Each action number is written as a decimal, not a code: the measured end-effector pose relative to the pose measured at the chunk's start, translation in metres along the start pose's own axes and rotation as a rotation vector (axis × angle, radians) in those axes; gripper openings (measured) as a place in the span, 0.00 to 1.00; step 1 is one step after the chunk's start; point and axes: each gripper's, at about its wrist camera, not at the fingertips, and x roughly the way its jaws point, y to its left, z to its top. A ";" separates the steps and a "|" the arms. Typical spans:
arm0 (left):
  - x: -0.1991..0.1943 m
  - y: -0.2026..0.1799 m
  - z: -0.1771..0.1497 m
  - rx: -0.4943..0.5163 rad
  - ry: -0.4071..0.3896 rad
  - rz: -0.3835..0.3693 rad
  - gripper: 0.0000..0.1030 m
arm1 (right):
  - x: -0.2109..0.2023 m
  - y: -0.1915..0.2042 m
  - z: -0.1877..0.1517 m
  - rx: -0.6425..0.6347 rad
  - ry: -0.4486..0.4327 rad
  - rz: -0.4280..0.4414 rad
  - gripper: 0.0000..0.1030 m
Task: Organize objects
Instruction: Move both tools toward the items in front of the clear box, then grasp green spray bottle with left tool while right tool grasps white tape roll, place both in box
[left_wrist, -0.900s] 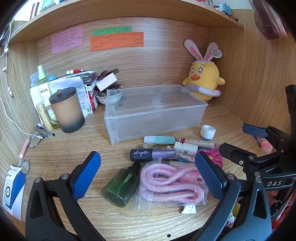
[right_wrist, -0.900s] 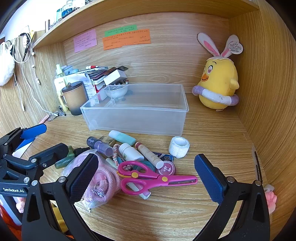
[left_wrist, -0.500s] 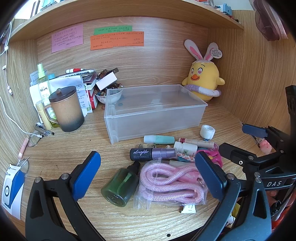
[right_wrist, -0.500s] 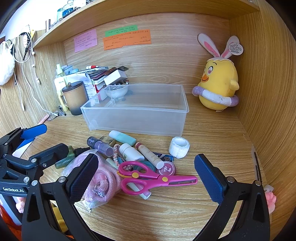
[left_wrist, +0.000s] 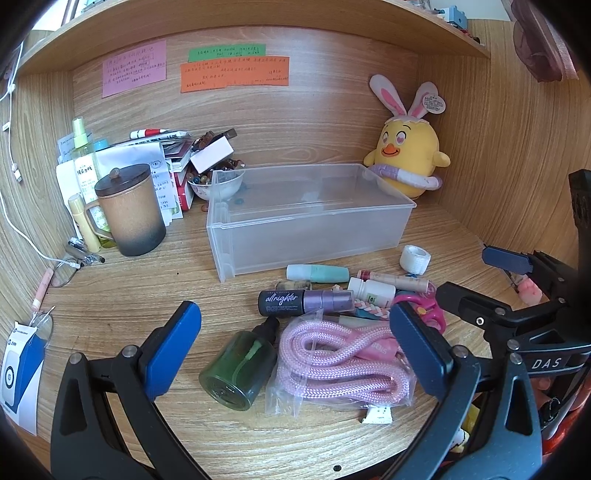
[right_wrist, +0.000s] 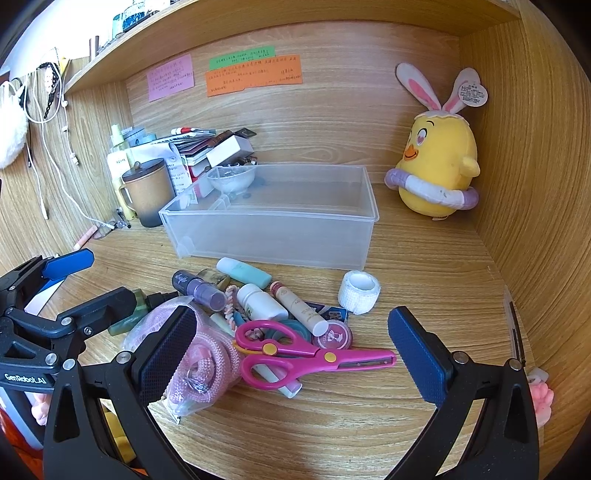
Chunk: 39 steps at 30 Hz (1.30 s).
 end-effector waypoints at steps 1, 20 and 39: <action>0.001 0.001 0.000 -0.001 0.002 -0.002 1.00 | 0.001 0.000 0.000 0.001 0.001 0.001 1.00; 0.030 0.045 -0.006 -0.060 0.077 -0.031 0.82 | 0.034 -0.029 0.007 0.075 0.049 0.002 0.95; 0.055 0.068 -0.031 -0.082 0.227 -0.153 0.40 | 0.093 -0.065 0.018 0.105 0.208 -0.027 0.48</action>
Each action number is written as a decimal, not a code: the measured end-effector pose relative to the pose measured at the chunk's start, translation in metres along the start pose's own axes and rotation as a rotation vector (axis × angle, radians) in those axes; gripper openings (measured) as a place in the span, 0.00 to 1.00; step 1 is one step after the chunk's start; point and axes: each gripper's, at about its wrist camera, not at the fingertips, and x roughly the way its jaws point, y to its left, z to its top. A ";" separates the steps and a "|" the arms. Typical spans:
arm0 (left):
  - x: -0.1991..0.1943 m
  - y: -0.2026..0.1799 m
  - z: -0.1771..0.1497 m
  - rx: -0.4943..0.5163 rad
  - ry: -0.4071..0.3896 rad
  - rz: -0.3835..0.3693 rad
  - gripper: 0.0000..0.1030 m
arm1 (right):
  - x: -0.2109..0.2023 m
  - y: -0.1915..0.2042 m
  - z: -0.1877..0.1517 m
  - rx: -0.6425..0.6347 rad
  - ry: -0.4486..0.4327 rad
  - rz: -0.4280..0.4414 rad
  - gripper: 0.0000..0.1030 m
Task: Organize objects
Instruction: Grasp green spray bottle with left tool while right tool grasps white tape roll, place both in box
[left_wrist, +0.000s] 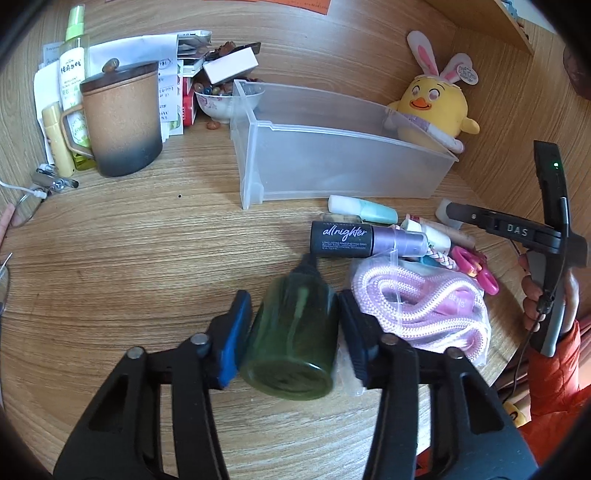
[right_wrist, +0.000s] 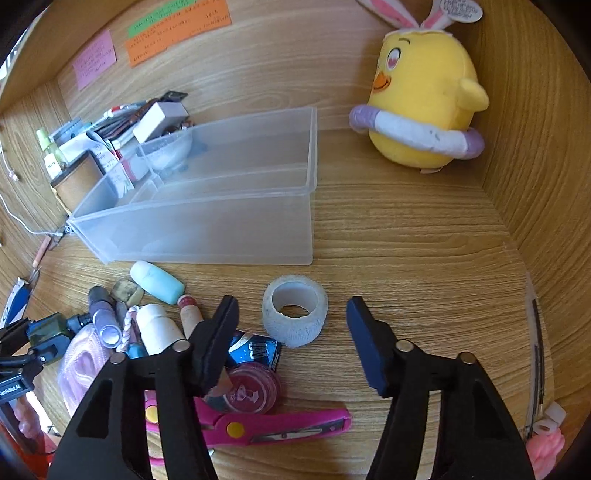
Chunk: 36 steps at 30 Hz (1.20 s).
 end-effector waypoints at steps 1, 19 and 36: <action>0.000 0.000 0.000 0.000 0.000 0.002 0.40 | 0.003 0.000 0.000 -0.002 0.006 0.000 0.43; -0.036 0.020 0.040 -0.044 -0.128 0.098 0.40 | -0.043 0.011 0.007 -0.036 -0.139 0.020 0.34; -0.033 -0.004 0.122 0.041 -0.252 0.118 0.40 | -0.044 0.032 0.065 -0.083 -0.245 0.035 0.34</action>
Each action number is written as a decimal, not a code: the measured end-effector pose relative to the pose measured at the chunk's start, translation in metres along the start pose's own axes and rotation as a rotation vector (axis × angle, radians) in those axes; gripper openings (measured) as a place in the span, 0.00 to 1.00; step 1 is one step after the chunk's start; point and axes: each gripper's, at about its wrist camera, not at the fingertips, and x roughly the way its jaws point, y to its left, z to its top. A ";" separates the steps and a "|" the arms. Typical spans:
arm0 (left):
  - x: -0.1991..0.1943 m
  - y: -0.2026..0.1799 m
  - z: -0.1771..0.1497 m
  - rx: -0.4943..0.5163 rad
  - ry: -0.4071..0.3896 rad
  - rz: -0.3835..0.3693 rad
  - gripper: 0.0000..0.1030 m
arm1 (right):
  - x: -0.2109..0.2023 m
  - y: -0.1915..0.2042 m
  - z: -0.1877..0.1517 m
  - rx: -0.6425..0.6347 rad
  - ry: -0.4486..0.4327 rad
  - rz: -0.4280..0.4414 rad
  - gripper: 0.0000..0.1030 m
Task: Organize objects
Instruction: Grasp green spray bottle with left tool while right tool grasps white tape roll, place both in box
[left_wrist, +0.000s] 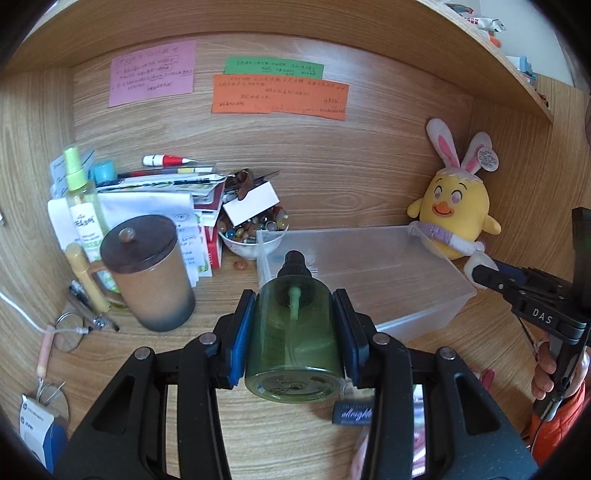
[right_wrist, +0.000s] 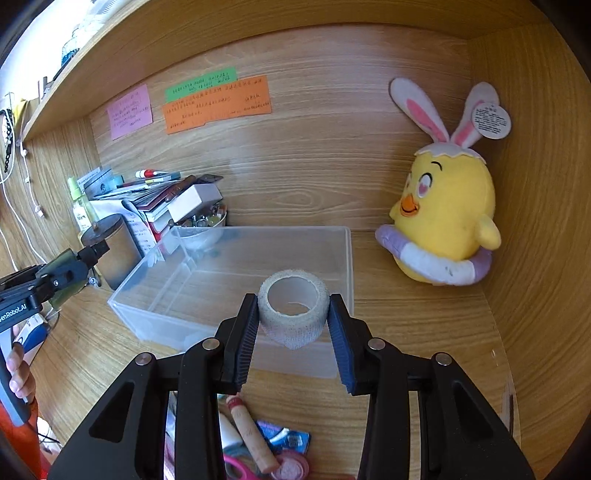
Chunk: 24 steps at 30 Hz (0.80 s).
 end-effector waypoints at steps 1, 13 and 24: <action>0.004 -0.002 0.003 0.002 0.008 -0.005 0.40 | 0.003 0.000 0.003 -0.004 0.005 0.004 0.34; 0.067 -0.017 0.018 0.057 0.170 -0.063 0.40 | 0.048 0.011 0.018 -0.060 0.120 0.043 0.34; 0.106 -0.031 0.016 0.097 0.264 -0.082 0.40 | 0.088 0.023 0.013 -0.122 0.214 0.043 0.34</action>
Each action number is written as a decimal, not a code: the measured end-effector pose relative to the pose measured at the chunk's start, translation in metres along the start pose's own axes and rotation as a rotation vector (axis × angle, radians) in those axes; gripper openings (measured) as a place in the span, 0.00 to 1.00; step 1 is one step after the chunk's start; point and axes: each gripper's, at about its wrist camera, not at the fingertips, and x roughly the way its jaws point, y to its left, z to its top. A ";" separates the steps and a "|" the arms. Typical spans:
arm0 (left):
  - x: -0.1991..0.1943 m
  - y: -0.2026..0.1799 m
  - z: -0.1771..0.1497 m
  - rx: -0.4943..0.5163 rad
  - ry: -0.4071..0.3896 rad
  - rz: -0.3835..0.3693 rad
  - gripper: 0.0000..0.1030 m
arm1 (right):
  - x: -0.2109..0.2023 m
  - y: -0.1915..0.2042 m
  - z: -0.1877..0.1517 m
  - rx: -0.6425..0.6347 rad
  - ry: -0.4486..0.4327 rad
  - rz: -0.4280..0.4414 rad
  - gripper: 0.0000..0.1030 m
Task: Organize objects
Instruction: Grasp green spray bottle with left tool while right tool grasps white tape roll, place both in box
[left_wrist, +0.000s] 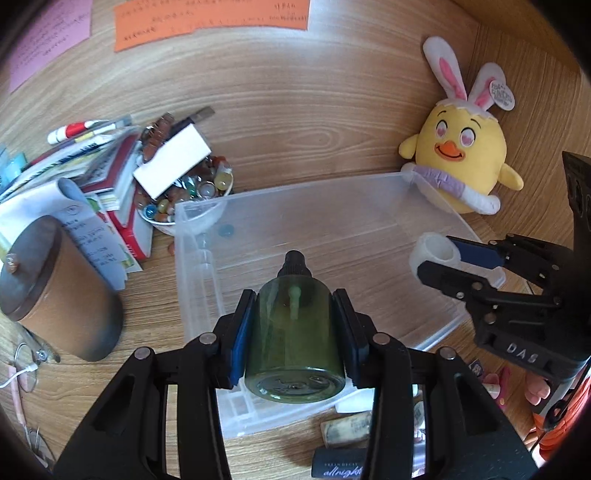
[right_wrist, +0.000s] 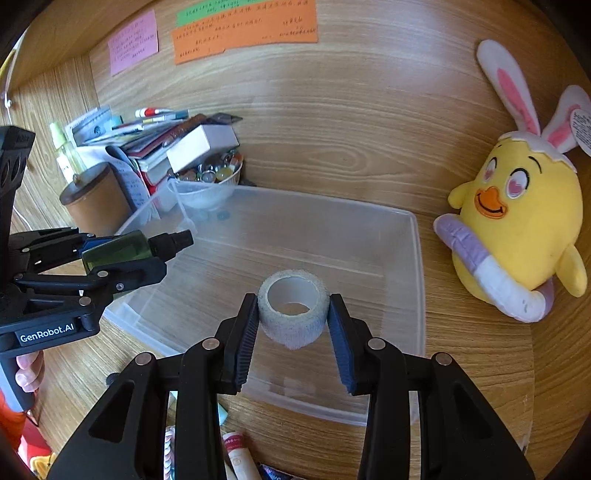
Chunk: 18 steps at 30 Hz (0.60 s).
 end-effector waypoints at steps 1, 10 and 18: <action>0.002 0.000 0.000 0.002 0.005 -0.001 0.40 | 0.003 0.000 0.000 0.000 0.006 0.003 0.34; 0.016 -0.003 0.001 0.004 0.045 -0.018 0.40 | 0.017 0.001 0.000 0.019 0.042 0.020 0.34; 0.005 -0.006 0.001 0.010 0.024 -0.030 0.51 | 0.011 0.009 0.000 -0.010 0.034 0.015 0.39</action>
